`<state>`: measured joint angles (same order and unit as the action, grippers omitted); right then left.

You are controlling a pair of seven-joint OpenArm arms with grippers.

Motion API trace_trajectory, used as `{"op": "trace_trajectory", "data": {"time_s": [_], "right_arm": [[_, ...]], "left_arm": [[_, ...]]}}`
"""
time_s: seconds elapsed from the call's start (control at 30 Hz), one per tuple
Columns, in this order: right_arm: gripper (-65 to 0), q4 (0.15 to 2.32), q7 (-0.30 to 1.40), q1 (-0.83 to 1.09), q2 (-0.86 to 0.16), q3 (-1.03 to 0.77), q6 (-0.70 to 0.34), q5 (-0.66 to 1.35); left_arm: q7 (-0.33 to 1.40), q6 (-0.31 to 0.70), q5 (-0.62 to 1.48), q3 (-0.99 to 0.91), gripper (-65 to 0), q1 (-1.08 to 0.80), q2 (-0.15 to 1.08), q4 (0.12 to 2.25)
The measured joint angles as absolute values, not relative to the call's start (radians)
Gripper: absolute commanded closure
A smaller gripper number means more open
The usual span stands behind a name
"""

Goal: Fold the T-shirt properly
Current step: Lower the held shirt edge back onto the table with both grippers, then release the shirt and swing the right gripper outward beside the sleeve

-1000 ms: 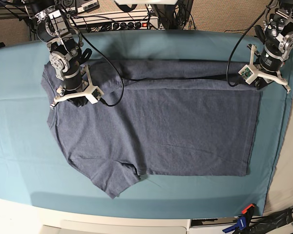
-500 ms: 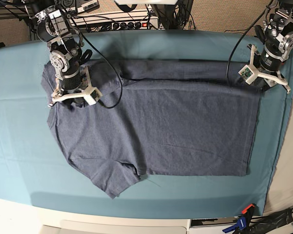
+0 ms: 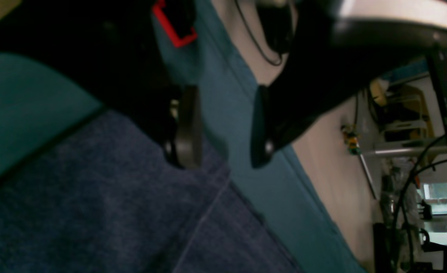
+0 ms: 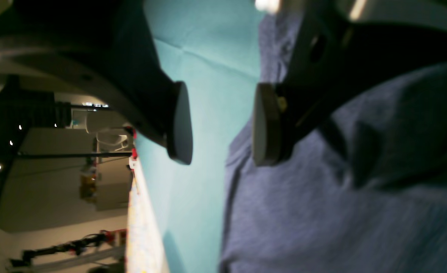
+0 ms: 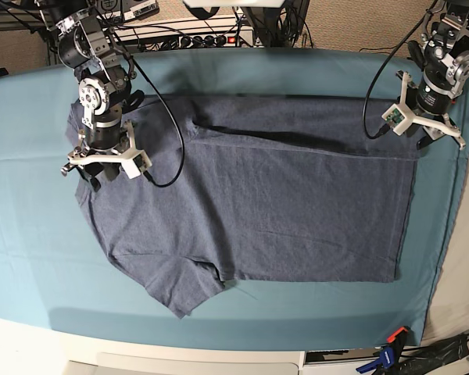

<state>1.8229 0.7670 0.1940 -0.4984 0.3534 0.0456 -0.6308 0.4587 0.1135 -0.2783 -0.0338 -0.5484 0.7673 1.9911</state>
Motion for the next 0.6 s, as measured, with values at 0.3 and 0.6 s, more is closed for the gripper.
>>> {"op": "trace_trajectory", "data": {"time_s": [0.3,0.6], "right_arm": [[-27.1,2.193,0.875,0.347,-0.578,0.353,-0.087,-0.635],[-27.0,2.339,0.86,0.645,-0.874,0.351,-0.297,-0.61]], "left_arm": [[0.522,0.114,-0.276,-0.034,-23.5,-0.585,0.769,2.078],[0.523,0.128,-0.265,-0.034,-23.5,-0.617,0.77,2.083]]}}
